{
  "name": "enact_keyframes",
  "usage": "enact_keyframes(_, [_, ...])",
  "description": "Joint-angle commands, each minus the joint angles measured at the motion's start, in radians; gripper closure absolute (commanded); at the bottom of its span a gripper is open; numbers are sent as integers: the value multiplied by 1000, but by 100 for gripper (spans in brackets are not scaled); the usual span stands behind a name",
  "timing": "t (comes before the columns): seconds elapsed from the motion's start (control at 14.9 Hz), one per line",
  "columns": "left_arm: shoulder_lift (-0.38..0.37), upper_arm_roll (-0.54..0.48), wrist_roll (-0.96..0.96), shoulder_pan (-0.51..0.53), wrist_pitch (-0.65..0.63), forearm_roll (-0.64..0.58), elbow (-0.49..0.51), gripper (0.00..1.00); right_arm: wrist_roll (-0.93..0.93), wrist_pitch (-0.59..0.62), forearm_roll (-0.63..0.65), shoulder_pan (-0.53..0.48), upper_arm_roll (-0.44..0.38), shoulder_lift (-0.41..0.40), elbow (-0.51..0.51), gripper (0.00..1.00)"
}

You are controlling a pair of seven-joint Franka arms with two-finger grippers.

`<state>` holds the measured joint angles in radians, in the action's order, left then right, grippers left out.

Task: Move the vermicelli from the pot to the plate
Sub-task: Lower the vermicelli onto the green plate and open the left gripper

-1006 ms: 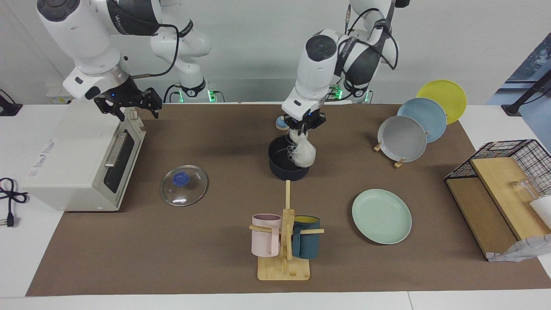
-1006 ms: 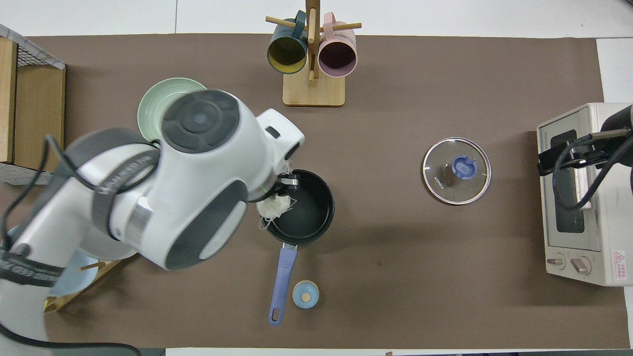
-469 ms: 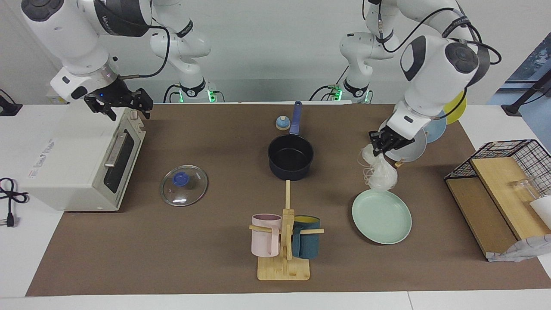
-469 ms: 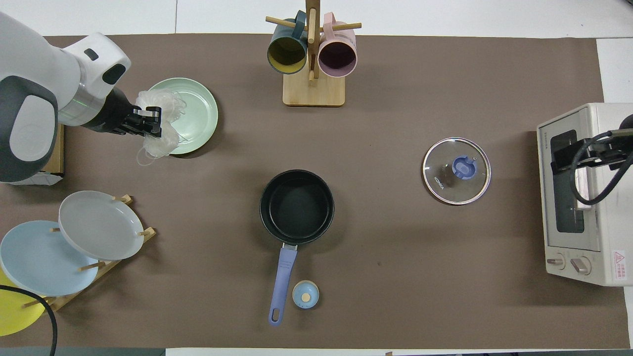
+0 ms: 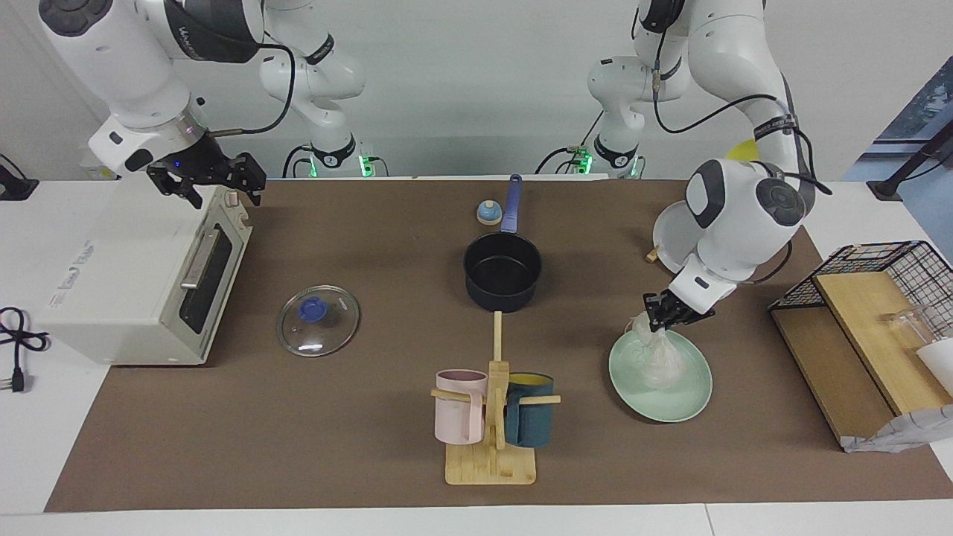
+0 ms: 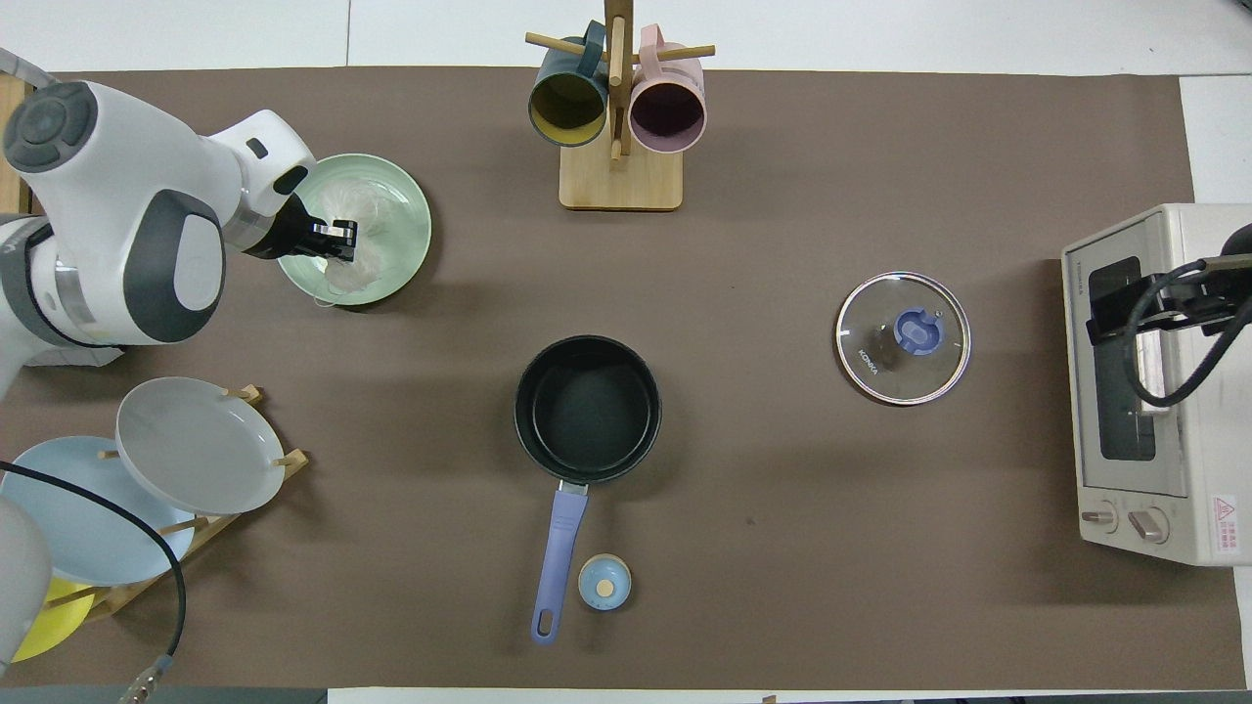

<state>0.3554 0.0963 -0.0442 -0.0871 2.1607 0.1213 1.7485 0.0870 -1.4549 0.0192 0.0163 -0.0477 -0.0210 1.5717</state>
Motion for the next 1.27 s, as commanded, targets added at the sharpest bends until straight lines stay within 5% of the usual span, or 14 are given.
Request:
enact_keyframes(0.0, [13, 7, -57, 10, 85, 6, 46, 100, -13, 2, -16, -6, 9, 10, -7, 0])
enact_keyframes(0.4, [45, 7, -181, 23, 130, -25, 42, 100, -16, 1, -15, -6, 9, 36, -12, 0])
enact_keyframes(0.54, [34, 5, -187, 26, 113, -23, 40, 1, -15, -24, -15, -4, 9, 36, -12, 0])
enact_keyframes(1.21, [-338, -44, -11, 27, -402, -95, -50, 0, -10, -38, -16, -2, 9, 36, -10, 0])
